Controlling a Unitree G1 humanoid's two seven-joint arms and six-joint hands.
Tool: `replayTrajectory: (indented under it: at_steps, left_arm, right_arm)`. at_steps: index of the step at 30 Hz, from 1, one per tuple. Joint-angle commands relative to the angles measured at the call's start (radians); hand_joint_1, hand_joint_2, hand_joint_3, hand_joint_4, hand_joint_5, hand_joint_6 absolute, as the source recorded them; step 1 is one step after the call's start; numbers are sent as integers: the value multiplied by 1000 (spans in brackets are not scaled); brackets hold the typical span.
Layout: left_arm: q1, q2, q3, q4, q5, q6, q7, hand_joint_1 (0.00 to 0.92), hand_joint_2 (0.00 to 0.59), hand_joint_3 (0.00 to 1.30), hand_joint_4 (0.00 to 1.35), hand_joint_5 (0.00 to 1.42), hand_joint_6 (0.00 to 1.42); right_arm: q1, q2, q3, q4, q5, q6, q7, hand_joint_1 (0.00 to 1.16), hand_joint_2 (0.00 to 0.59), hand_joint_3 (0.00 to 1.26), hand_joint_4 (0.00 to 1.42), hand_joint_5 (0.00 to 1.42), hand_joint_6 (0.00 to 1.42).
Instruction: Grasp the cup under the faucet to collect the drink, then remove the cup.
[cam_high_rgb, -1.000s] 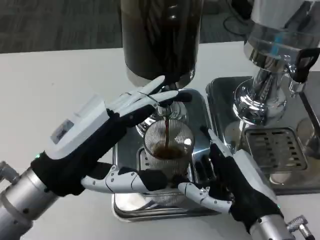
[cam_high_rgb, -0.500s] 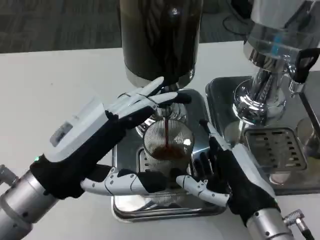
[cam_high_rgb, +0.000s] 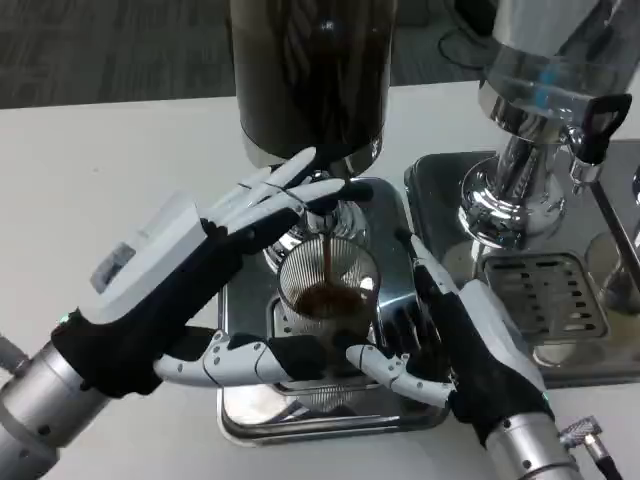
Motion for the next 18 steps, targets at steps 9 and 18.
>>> replayTrajectory:
  at_steps: [9,18]
  left_arm:
    - [85,-37,184,21,22,-11,118,0,141,97,0,65,0]
    - [179,-137,299,69,83,-87,275,0,160,128,0,88,0]
  right_arm:
    - [31,30,-5,34,49,-73,-56,620,199,0,0,0,52]
    - [12,71,-22,95,116,-127,-72,649,195,0,0,0,73]
